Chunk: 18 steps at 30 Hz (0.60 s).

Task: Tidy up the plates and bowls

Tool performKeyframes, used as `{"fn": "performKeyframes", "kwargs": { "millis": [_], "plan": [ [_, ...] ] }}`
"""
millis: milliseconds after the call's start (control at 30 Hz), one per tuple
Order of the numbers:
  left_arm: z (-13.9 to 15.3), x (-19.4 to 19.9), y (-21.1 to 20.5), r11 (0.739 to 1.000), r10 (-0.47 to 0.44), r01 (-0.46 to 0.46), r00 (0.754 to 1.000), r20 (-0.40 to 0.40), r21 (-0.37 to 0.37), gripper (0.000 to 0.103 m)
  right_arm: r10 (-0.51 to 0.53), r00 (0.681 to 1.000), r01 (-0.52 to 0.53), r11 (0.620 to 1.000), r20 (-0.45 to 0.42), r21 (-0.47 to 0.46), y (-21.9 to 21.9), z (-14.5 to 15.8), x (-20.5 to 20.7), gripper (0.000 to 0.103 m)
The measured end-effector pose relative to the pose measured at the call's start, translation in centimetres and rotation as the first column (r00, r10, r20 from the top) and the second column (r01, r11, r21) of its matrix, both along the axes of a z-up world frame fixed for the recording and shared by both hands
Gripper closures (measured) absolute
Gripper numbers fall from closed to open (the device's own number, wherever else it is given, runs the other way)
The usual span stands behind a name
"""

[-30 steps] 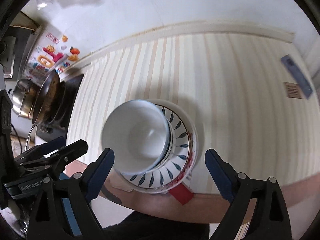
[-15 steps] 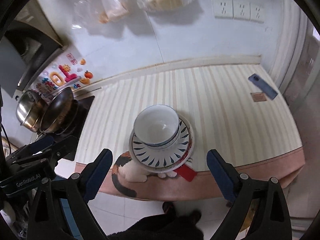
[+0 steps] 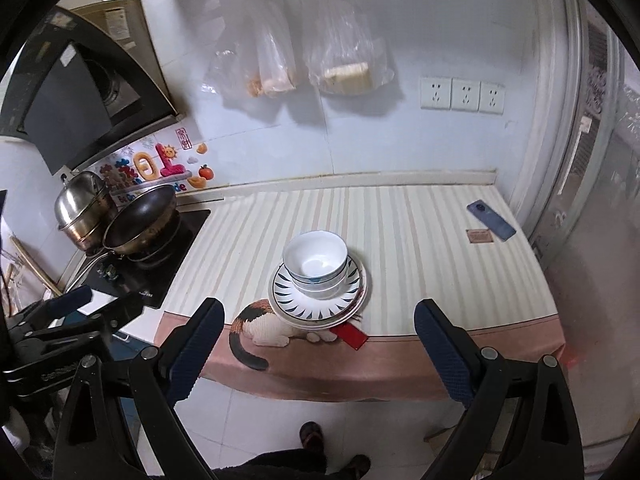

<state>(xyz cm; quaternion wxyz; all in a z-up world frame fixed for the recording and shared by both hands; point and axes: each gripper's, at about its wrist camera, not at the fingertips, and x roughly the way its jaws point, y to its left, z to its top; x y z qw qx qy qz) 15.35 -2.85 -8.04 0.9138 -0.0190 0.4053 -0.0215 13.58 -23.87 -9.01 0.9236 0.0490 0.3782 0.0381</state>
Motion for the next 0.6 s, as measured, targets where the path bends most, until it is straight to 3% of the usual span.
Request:
{"fn": "performKeyframes", "kwargs": {
  "millis": [200, 600],
  "plan": [
    [1.4, -3.1, 0.3, 1.000, 0.022, -0.022, 0.999, 0.048, -0.005, 0.009, 0.010, 1.000, -0.010, 1.000, 0.020, -0.008, 0.0, 0.8, -2.4, 0.005],
    [2.1, -5.3, 0.4, 0.999, 0.036, -0.037, 0.995, 0.089, 0.001, 0.009, 0.018, 0.999, -0.018, 1.000, 0.038, -0.015, -0.1, 1.2, -3.8, 0.004]
  ]
}}
